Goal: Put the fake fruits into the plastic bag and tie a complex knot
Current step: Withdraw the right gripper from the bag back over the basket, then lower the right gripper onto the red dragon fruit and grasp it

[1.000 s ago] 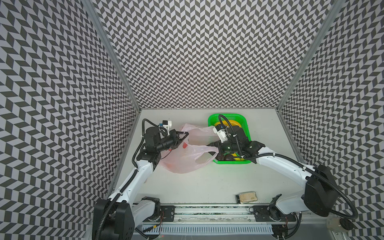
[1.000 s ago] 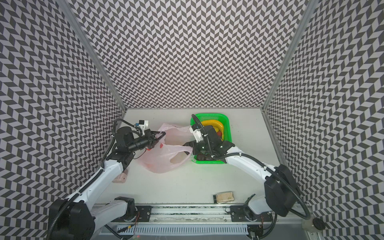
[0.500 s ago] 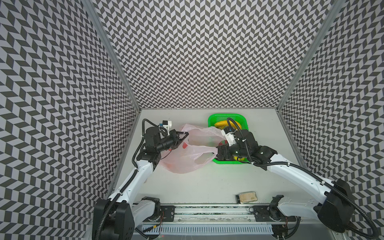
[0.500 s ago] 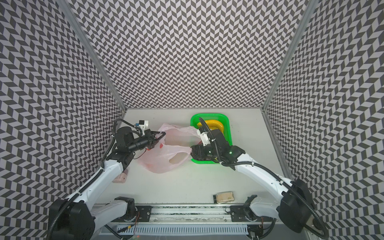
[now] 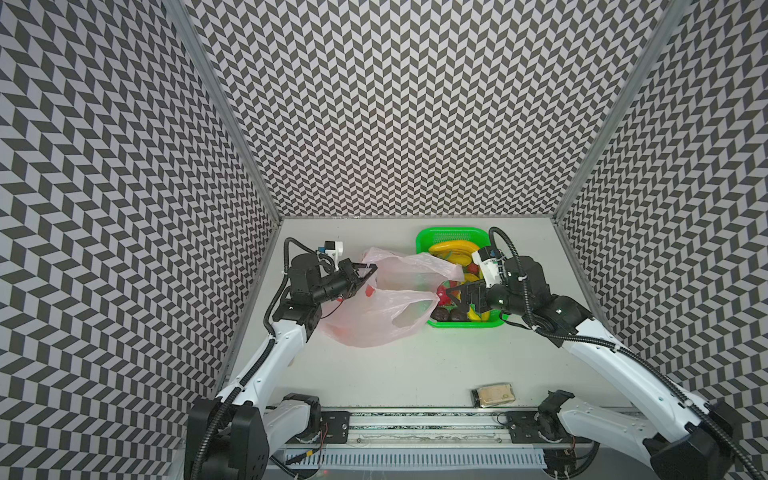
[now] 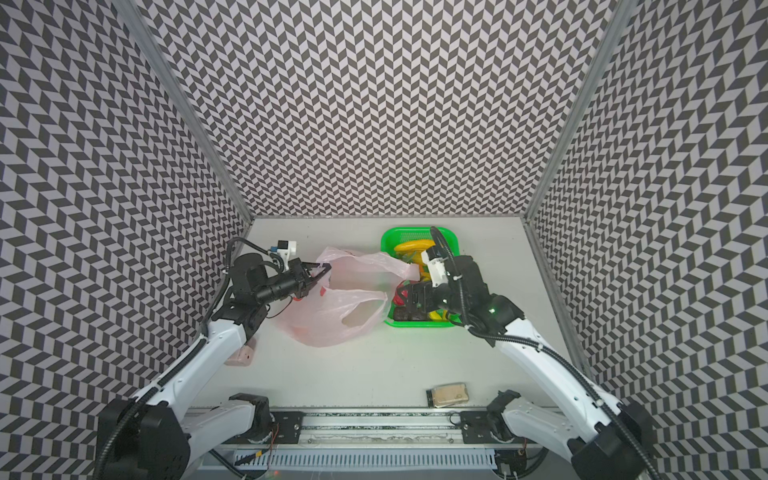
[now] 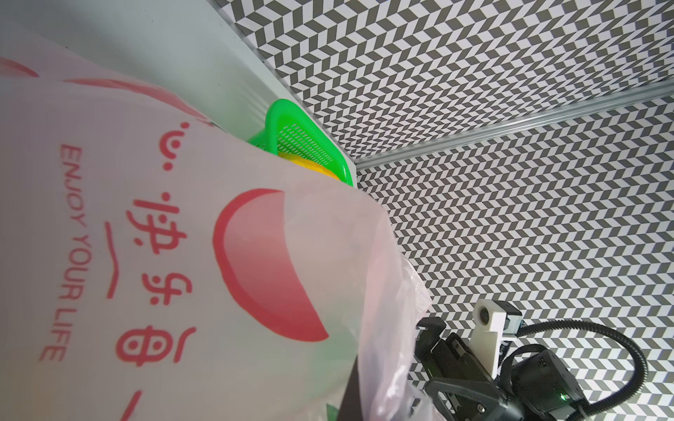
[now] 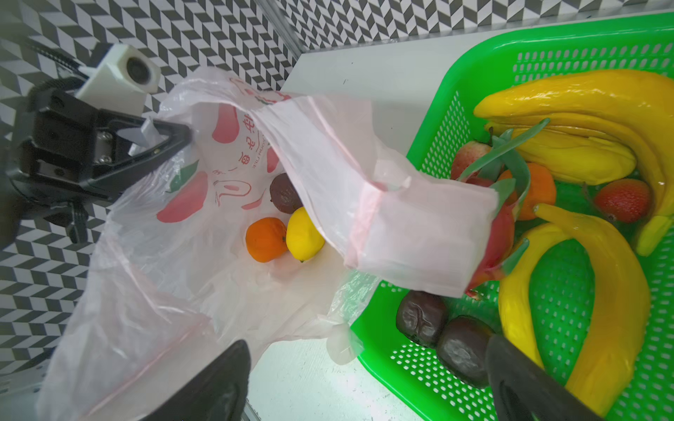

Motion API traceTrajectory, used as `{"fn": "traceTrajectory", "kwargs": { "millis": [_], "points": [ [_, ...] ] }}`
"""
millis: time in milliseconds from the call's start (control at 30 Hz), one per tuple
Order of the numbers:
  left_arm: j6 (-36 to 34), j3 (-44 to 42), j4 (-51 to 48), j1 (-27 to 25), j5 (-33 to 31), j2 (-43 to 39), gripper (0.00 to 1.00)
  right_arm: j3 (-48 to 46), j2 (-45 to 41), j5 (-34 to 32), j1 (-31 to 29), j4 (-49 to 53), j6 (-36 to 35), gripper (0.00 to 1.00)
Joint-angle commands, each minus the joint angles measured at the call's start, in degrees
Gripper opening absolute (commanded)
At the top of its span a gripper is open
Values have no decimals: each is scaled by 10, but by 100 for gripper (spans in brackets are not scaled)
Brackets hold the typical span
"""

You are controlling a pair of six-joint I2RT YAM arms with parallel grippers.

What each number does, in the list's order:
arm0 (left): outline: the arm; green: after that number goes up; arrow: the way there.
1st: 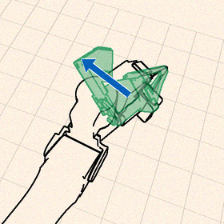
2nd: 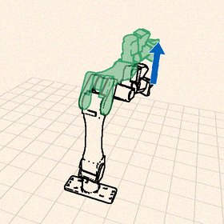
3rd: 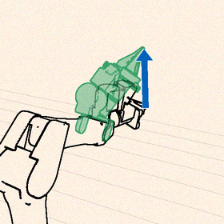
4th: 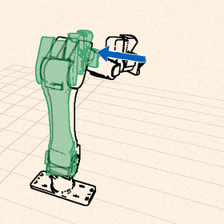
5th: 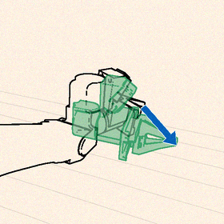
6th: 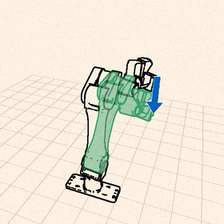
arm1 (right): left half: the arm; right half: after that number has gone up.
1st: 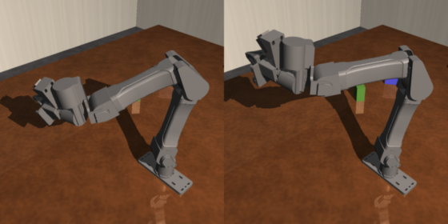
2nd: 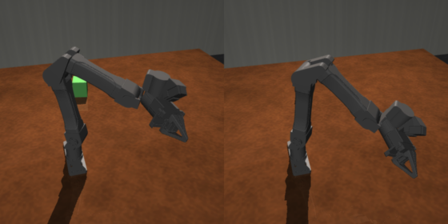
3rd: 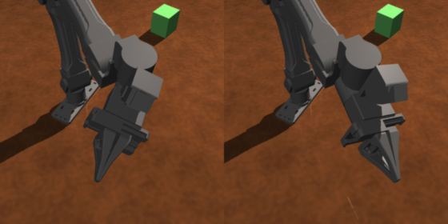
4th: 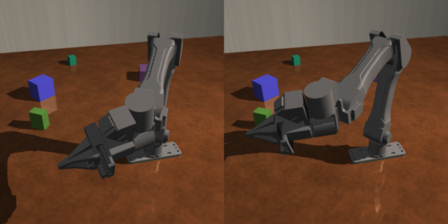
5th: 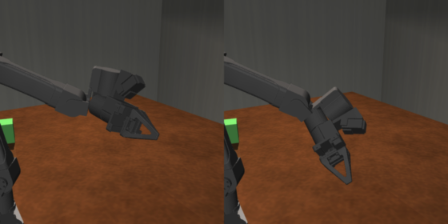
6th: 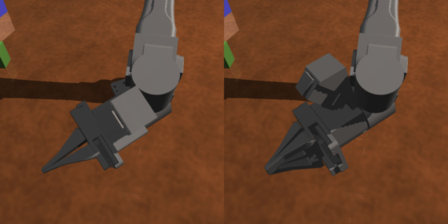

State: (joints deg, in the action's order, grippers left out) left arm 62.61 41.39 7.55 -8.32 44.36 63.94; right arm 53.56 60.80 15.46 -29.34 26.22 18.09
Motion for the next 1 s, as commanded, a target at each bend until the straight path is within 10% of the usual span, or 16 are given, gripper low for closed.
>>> {"fn": "traceTrajectory", "kwargs": {
  "millis": [0, 300, 967],
  "points": [
    [-5, 21, -3, 6, -2, -14, 0, -11, -9, 27, 37, 23, -21, 98],
    [-4, 21, -1, 19, 7, -17, 0, 0, 48, -56, 68, 64, -50, 96],
    [9, 10, 22, 32, 20, -22, 0, 21, 268, 137, 104, -132, 72, 99]
  ]
}}
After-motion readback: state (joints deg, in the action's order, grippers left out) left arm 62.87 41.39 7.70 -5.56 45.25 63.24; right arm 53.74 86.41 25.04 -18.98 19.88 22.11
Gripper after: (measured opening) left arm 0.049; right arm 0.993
